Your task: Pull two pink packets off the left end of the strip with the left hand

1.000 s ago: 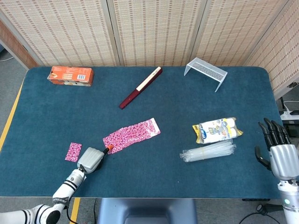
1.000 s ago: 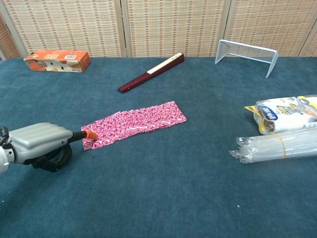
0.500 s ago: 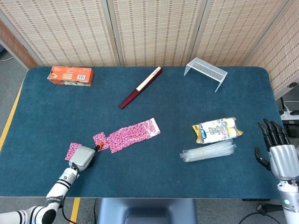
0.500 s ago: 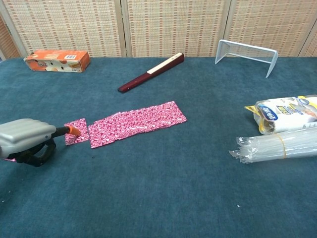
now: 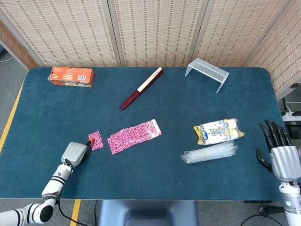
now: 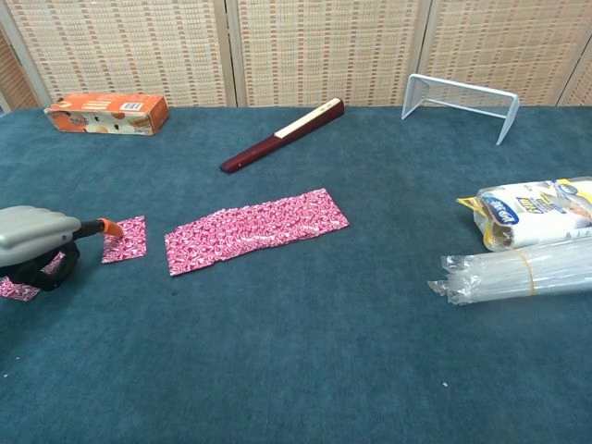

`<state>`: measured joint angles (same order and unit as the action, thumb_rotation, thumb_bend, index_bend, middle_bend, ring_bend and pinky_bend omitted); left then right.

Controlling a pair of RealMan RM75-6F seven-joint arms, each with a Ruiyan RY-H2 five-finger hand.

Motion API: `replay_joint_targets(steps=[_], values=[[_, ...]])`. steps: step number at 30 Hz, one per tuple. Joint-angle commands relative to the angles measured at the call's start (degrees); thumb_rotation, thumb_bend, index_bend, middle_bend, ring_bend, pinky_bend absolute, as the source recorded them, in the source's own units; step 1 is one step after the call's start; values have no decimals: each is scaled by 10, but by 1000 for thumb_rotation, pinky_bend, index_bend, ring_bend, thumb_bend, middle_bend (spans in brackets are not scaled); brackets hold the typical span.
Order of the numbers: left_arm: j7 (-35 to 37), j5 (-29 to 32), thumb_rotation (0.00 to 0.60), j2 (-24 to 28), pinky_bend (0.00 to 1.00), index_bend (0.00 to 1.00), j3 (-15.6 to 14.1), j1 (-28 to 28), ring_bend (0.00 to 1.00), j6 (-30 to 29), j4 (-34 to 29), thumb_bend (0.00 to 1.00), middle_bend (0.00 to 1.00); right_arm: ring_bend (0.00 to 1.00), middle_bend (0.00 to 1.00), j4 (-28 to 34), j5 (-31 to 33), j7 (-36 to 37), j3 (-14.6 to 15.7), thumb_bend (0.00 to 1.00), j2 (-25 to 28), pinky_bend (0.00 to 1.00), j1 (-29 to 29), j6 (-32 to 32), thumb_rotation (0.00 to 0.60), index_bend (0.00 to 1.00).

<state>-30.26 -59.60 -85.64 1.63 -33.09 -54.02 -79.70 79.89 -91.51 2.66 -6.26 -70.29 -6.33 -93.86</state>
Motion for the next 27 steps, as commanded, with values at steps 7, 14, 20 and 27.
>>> replay_joint_targets(steps=[7, 14, 20, 27], values=[[22, -27, 600, 9, 702, 105, 12, 4, 753, -33, -15, 793, 681, 0, 0, 2, 2, 0, 0, 481, 1, 129, 0, 2, 600, 0], [99, -143, 600, 76, 705, 127, -14, 59, 748, -144, -80, 785, 668, 0, 0, 2, 0, 4, 0, 481, 4, 129, 0, 1, 600, 0], [199, -211, 600, 124, 657, 177, -61, 139, 587, -241, -63, 613, 508, 0, 0, -4, -4, -16, 1, 388, 4, 129, 2, -5, 600, 0], [276, -225, 600, 124, 534, 169, -58, 178, 385, -276, -12, 554, 318, 0, 0, -8, -8, -36, 4, 222, -6, 129, 0, -2, 600, 0]])
